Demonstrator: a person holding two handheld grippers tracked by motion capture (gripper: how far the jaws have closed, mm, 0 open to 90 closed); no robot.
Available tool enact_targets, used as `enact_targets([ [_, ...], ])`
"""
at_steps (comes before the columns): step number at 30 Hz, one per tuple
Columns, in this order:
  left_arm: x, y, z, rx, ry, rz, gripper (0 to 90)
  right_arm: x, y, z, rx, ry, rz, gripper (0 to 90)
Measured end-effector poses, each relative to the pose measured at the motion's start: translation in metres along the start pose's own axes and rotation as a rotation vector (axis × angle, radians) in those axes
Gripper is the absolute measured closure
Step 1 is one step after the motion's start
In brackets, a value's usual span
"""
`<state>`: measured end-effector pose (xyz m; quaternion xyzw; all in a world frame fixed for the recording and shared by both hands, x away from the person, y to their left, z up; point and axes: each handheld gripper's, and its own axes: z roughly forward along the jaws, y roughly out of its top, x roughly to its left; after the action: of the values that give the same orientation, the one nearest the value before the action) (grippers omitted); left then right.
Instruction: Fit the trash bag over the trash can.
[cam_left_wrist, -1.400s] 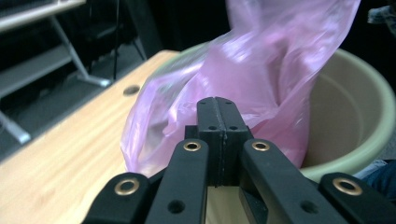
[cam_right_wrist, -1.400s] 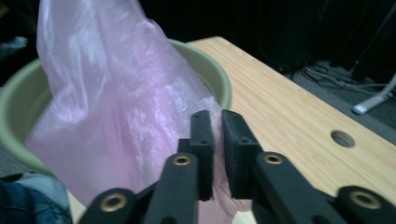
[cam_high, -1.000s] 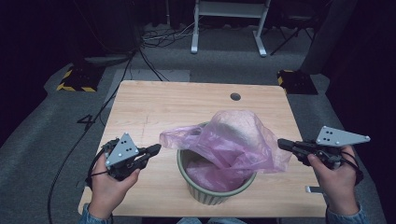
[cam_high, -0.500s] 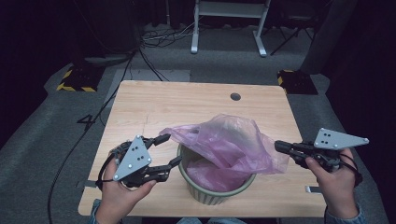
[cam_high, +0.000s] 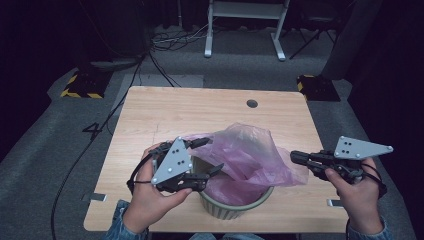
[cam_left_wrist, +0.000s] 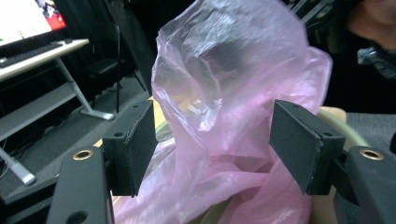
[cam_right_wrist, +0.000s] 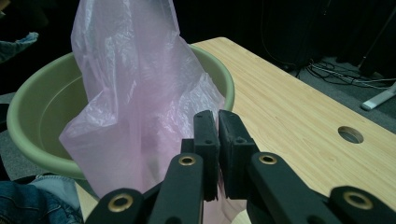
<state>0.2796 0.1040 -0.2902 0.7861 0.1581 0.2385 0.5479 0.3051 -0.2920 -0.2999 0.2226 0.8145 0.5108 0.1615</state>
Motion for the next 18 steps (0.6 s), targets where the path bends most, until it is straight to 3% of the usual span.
enact_targets([
  [3,0.007,-0.005,0.005,0.022,0.020,-0.009,39.1,-0.001,0.000,0.002,0.001,0.006,0.000,87.0],
  [5,0.012,-0.011,0.004,0.053,-0.002,-0.018,70.6,-0.002,-0.002,0.002,0.006,0.005,0.006,87.6],
  [6,0.013,-0.014,0.002,0.065,-0.006,-0.010,76.0,-0.003,-0.003,0.002,0.006,0.005,0.010,88.1],
  [7,0.014,-0.016,0.000,0.076,-0.009,-0.013,87.1,-0.005,-0.005,0.002,0.008,0.005,0.014,88.8],
  [12,0.012,-0.032,-0.019,0.105,-0.047,-0.038,90.0,-0.017,-0.019,0.002,0.038,-0.015,0.052,90.0],
  [18,0.010,-0.051,-0.038,0.146,-0.018,-0.042,90.0,-0.029,-0.036,0.002,0.063,-0.029,0.102,90.0],
])
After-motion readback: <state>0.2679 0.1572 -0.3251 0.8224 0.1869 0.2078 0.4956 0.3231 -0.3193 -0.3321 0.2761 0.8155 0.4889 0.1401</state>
